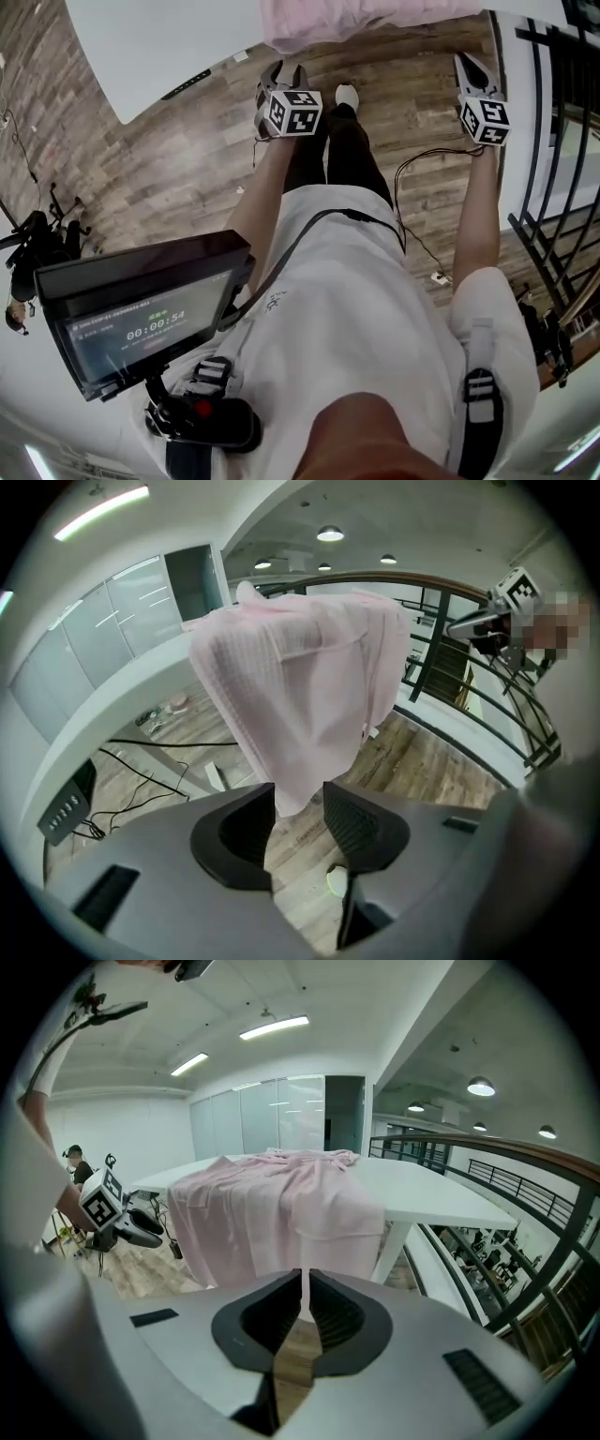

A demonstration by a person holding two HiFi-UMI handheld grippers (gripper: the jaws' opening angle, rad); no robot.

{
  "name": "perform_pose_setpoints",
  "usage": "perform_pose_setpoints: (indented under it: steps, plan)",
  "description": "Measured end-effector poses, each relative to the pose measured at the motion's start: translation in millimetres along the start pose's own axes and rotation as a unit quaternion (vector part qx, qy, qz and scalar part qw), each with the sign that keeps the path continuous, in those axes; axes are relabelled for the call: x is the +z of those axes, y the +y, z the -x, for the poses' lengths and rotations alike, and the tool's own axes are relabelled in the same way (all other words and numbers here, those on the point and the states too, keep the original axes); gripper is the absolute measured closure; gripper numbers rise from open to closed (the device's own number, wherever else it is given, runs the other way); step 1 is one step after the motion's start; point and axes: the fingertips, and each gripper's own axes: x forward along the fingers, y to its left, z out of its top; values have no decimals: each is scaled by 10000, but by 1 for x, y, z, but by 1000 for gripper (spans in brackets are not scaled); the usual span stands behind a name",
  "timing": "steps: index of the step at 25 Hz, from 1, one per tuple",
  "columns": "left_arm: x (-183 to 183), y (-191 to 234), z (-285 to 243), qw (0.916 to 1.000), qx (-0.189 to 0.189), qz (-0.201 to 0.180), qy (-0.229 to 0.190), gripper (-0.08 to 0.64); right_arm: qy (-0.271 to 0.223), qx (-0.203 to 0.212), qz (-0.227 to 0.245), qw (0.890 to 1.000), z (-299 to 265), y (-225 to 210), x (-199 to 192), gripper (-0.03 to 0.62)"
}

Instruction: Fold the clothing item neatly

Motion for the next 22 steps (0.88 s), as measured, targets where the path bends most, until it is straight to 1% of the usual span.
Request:
perform_pose_setpoints:
  steps: [3, 5, 9, 12, 15, 17, 19, 21, 22]
  plan:
    - [9, 10, -2, 9999, 28, 108, 6, 391, 208, -13, 233, 9995, -2, -19, 2, 521]
    - [12, 19, -6, 9999, 83, 137, -15, 379, 372, 11, 439, 9983, -7, -33, -2, 465]
    - [-6, 36, -44, 9993, 304, 180, -131, 371, 643, 146, 805, 9946, -47, -56, -44, 383]
    - [-14, 45, -68, 9987, 397, 134, -276, 371, 687, 236, 912, 9932, -85, -73, -66, 330]
    - [-11, 49, -79, 9983, 395, -57, -414, 371, 811, 352, 1108, 9899, -115, -83, -74, 322]
    - [3, 47, -74, 9975, 409, -210, -539, 371, 906, 414, 1297, 9865, -125, -92, -68, 322]
    - [25, 42, -55, 9962, 435, -274, -706, 373, 925, 435, 1411, 9847, -115, -104, -45, 322]
    - [45, 38, -28, 9943, 481, -239, -921, 373, 846, 499, 1449, 9846, -97, -109, -16, 324]
    - [52, 39, -19, 9931, 525, -225, -1029, 385, 772, 556, 1463, 9847, -94, -107, -4, 350]
